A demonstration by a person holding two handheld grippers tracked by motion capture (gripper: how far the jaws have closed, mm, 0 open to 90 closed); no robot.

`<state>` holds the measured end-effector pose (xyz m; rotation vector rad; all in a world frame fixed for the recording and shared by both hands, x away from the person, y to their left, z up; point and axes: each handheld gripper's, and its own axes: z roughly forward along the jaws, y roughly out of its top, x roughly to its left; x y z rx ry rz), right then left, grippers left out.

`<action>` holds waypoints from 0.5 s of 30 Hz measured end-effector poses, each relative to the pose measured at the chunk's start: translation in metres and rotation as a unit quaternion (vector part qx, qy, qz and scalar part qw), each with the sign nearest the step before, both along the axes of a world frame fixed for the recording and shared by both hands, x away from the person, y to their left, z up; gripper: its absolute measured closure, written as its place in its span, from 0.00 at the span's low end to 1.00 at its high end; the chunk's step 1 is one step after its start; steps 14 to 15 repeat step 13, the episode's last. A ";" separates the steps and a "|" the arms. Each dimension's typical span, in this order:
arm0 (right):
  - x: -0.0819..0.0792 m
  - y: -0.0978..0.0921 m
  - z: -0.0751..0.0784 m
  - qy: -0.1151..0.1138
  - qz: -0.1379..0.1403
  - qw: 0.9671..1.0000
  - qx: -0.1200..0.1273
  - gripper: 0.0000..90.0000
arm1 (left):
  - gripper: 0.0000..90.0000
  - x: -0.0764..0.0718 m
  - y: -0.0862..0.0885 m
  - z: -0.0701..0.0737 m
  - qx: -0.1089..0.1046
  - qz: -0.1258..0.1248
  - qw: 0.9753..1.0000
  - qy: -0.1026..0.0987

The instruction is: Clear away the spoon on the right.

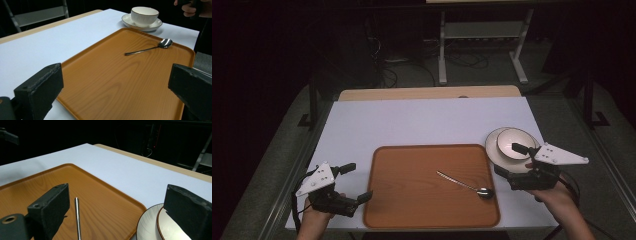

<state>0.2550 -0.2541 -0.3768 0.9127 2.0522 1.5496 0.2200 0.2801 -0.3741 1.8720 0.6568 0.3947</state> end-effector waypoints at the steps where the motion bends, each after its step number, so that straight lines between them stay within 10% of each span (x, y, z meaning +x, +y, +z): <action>1: 0.000 0.000 0.000 0.000 0.000 1.000 0.001 0.07 | 0.00 0.000 0.000 0.000 0.000 0.000 1.000 0.000; 15: 0.001 0.000 -0.001 -0.002 0.005 1.000 -0.006 0.07 | 0.00 -0.002 -0.001 0.001 0.003 -0.001 1.000 -0.013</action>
